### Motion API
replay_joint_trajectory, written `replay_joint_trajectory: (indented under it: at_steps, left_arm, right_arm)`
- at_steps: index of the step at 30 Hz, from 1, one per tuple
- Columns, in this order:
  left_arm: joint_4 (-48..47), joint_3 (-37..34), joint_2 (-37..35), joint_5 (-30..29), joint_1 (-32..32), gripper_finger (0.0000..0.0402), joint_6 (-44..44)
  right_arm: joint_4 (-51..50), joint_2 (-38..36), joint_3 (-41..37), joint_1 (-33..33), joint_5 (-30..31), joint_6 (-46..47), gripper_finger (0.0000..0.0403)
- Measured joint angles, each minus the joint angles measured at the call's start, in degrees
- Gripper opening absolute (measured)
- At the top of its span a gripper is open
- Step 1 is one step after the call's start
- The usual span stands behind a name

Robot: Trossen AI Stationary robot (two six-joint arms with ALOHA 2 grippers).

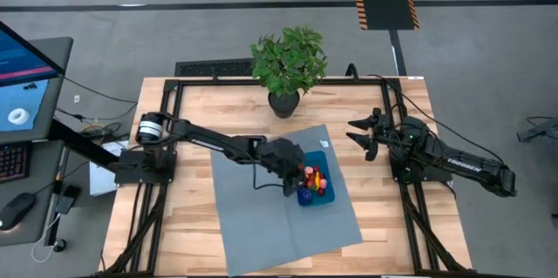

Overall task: Pick and placing Produce into tupperware
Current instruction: Put the red cherry into the bin, then return to Home Position

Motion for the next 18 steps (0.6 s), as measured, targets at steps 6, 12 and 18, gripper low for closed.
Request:
replay_joint_trajectory:
  at_steps: [6,12,18]
  left_arm:
    - [-8.7,3.2,4.1,-0.5,0.2,0.0017,-1.2]
    - [-7.2,3.5,4.6,-1.6,0.2,0.0085,1.6]
    - [-3.4,3.8,3.5,1.0,-0.3,0.0159,10.2]
  right_arm:
    - [0.0,0.0,0.0,0.0,0.0,0.0,0.0249]
    - [0.0,0.3,0.0,0.0,0.0,0.0,0.0249]
    - [0.0,0.5,0.0,0.0,0.0,0.0,0.0249]
